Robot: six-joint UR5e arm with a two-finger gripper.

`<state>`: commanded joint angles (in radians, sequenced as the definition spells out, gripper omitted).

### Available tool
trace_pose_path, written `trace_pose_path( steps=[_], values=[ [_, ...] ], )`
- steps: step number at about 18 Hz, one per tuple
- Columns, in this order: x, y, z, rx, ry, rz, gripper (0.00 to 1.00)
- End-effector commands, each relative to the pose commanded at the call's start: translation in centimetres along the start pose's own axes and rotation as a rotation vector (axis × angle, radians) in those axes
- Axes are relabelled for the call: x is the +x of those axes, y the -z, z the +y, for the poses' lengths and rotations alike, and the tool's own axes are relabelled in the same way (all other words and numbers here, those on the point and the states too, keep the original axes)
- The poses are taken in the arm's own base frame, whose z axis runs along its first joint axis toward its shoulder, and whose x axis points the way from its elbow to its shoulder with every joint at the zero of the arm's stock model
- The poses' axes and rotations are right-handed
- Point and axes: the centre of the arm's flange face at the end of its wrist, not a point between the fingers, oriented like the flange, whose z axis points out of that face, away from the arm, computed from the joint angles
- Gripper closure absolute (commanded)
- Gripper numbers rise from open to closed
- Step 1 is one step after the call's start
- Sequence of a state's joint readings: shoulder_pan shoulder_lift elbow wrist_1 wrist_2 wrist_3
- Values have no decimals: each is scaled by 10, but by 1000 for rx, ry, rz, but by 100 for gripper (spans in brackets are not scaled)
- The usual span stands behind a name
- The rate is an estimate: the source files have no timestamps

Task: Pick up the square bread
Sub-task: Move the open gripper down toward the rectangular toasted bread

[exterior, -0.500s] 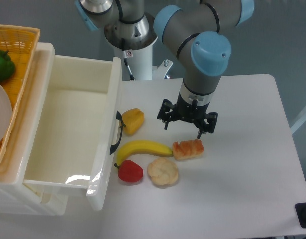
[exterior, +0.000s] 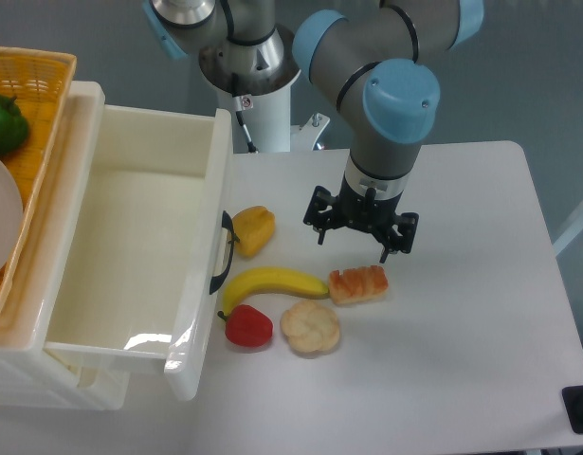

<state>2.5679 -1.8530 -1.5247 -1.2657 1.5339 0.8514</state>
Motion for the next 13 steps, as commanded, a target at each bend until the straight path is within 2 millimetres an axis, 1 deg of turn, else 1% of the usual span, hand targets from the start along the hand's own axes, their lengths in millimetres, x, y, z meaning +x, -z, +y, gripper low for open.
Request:
trace_pose_path(
  steps=[5,7,11,12,13],
  values=[
    [4,-8,3,3,-4,-22,0],
    [1,-14,7,-6,-25,-29,0],
    [7,-46,22,-80,-162,-2,0],
    [3,-48,24,-98,-190,-9,0],
    [-2,-55,21,-121,-229,-14,0]
  ],
)
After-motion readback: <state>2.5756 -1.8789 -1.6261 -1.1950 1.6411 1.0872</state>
